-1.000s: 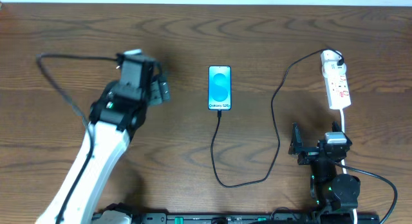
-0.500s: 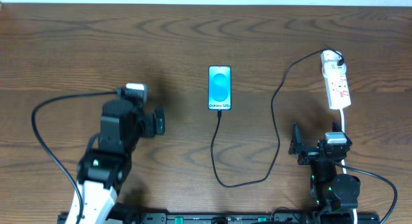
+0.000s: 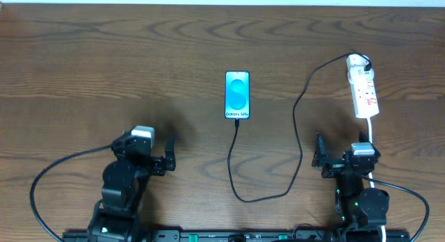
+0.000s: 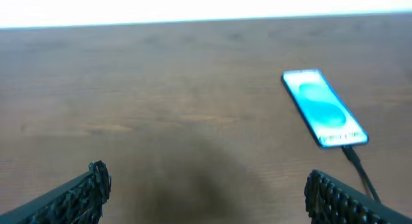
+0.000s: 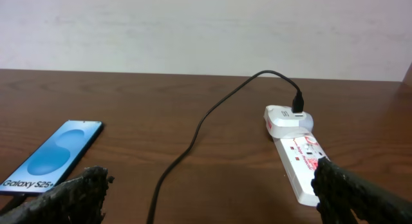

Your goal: Plug charger to phone and switch on socket

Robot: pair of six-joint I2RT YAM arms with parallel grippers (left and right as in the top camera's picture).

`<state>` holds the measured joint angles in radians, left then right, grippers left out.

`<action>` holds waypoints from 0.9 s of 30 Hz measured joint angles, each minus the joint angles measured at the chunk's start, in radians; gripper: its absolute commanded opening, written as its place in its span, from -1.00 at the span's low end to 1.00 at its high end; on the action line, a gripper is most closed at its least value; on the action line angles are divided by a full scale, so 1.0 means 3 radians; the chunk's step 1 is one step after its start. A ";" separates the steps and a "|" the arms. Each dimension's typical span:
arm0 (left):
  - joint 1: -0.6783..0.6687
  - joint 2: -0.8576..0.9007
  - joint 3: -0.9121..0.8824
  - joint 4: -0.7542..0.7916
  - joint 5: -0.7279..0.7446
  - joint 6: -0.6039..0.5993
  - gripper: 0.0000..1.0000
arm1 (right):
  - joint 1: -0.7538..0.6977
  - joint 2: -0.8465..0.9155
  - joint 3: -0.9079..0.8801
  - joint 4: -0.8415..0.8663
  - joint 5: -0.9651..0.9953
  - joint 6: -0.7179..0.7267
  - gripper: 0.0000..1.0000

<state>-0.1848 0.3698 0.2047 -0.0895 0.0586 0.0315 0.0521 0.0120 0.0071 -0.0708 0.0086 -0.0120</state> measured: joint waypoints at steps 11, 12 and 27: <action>0.0017 -0.0615 -0.0659 0.0753 -0.0025 0.0009 0.95 | 0.0000 0.0000 0.0000 0.0000 0.0000 -0.0001 0.98; 0.0038 -0.0637 -0.0660 0.0758 -0.0031 0.0008 0.96 | 0.0000 0.0000 0.0000 0.0000 0.0000 0.0000 0.99; 0.0267 -0.1194 -0.0633 0.0220 -0.0046 -0.0006 0.96 | 0.0000 -0.0001 0.0000 0.0000 0.0000 0.0000 0.99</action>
<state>-0.1047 0.0116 0.0147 -0.0235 0.0448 0.0296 0.0521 0.0116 0.0071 -0.0708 0.0086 -0.0120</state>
